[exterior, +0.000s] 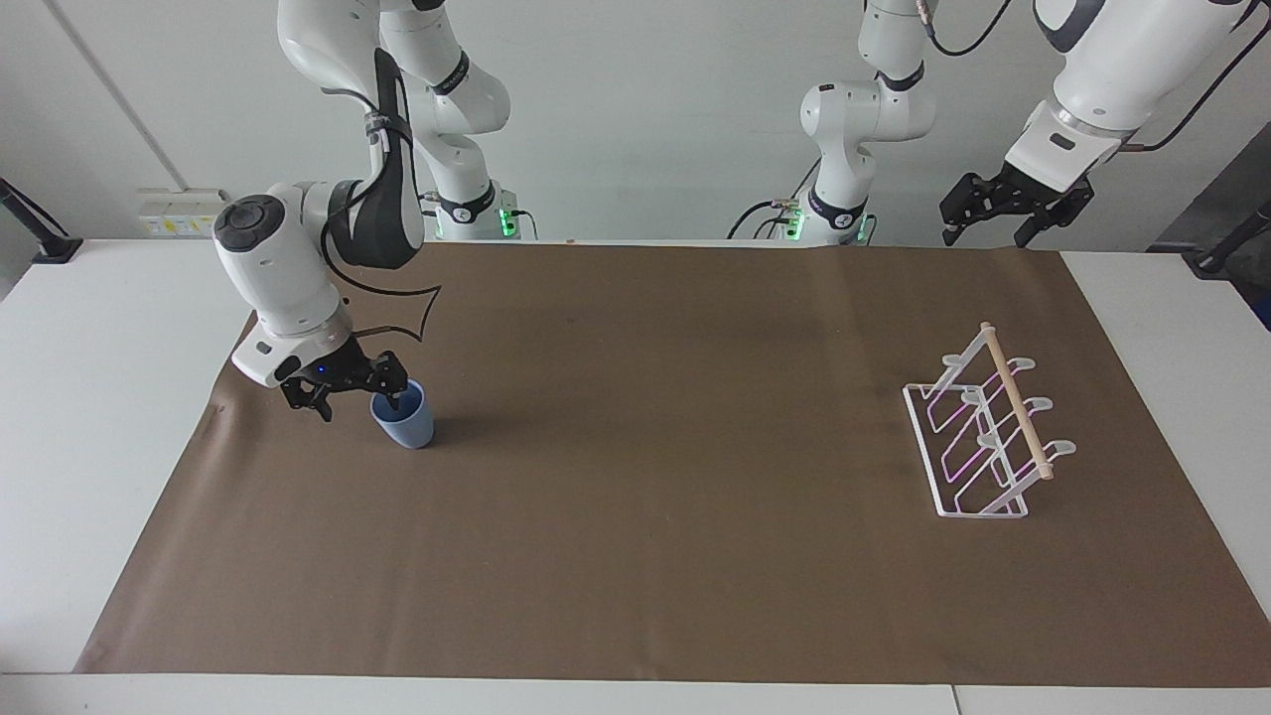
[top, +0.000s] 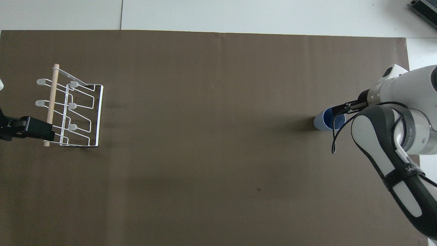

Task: Hang cup on cup holder
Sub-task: 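Reach the right gripper to the blue cup rim and grasp it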

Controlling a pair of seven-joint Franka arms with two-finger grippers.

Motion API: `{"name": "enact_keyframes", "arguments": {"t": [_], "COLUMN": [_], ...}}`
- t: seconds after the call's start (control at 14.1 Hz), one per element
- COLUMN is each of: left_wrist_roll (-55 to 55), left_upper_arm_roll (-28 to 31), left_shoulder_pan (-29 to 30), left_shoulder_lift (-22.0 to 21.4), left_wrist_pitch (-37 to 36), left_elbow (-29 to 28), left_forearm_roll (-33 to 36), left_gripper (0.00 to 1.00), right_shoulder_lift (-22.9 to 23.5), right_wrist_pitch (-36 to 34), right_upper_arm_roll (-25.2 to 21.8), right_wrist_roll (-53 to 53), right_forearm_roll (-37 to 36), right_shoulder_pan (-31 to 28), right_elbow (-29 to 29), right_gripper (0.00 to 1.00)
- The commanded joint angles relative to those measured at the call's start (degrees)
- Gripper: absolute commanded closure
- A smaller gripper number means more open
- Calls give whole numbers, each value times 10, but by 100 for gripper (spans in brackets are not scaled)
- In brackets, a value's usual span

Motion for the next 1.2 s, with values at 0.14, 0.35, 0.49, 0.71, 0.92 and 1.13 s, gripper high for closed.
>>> {"name": "enact_keyframes", "arguments": {"t": [0.14,0.35,0.49,0.71,0.92,1.13], "left_wrist_roll": [-5,-5,-5,-5,-5,-5], "left_upper_arm_roll": [-3,-3,-3,-3,-3,-3], "left_shoulder_pan": [4,4,4,4,4,4], "left_shoulder_lift": [-12,-12,-13,-12,-13,-12], "left_wrist_pitch": [-4,-4,-4,-5,-4,-4], "left_elbow": [-13,-12,-12,-12,-12,-12], "left_forearm_roll": [6,6,6,6,6,6], "left_gripper": [0,0,0,0,0,0], "right_shoulder_lift": [-7,-7,-7,-7,-7,-6], "right_wrist_pitch": [21,51,50,48,44,27], "right_upper_arm_roll": [4,4,4,4,4,7], "right_wrist_roll": [-84,-85,-85,-83,-77,-68], "right_forearm_roll": [11,11,11,11,12,11], "right_shoulder_pan": [-19,-14,-13,-13,-13,-8], "right_elbow": [-36,-51,-51,-51,-51,-42], "right_gripper": [0,0,10,70,100,100]}}
